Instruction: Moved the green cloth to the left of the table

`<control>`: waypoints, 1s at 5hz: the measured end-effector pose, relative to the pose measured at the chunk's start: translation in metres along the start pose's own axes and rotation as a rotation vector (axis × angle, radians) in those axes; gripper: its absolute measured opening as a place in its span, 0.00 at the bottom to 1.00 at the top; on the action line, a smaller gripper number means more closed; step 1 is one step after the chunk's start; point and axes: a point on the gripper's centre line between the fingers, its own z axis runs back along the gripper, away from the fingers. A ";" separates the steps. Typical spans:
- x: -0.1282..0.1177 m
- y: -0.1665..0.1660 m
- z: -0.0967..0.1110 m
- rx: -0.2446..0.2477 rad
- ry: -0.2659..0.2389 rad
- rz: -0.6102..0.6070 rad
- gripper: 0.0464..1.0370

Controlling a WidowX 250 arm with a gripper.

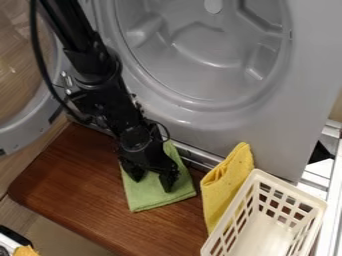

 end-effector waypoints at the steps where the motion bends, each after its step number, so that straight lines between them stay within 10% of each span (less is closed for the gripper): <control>1: 0.002 0.001 -0.006 0.000 0.007 -0.001 0.96; 5: -0.029 0.073 0.007 0.092 0.076 0.172 0.96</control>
